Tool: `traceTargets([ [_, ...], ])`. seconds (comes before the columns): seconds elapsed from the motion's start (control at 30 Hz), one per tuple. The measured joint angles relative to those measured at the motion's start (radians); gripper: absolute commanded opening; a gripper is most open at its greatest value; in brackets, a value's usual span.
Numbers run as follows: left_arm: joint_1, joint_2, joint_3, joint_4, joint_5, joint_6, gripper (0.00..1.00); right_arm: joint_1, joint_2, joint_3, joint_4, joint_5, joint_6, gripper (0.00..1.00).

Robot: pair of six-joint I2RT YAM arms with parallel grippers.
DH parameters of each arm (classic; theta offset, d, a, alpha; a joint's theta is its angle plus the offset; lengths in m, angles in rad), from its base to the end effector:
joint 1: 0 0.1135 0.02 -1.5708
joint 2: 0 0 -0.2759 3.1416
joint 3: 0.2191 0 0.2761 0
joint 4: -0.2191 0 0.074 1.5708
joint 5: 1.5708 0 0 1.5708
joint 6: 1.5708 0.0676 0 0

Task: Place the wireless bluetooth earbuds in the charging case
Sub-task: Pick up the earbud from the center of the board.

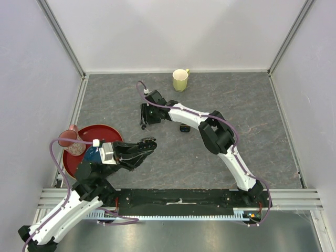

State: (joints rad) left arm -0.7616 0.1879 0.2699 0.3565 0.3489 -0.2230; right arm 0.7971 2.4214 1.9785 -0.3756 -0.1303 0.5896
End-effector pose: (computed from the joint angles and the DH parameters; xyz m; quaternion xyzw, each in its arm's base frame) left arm 0.0833 -0.1114 0.3053 0.2818 0.4702 -0.4749 0.6885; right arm 0.4081 0.4303 0.1312 -0.1199 0.9206 0.2808 0.2432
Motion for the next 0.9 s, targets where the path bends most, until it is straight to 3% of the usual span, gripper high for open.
traceTargets([
  [0.43, 0.0, -0.024, 0.0, -0.026, -0.019, 0.005, 0.02, 0.016, 0.005, 0.001, -0.006, 0.027, -0.02, 0.42],
  [0.9, 0.0, -0.024, 0.0, -0.037, -0.034, 0.005, 0.02, 0.025, -0.009, -0.05, 0.038, 0.024, -0.029, 0.1],
])
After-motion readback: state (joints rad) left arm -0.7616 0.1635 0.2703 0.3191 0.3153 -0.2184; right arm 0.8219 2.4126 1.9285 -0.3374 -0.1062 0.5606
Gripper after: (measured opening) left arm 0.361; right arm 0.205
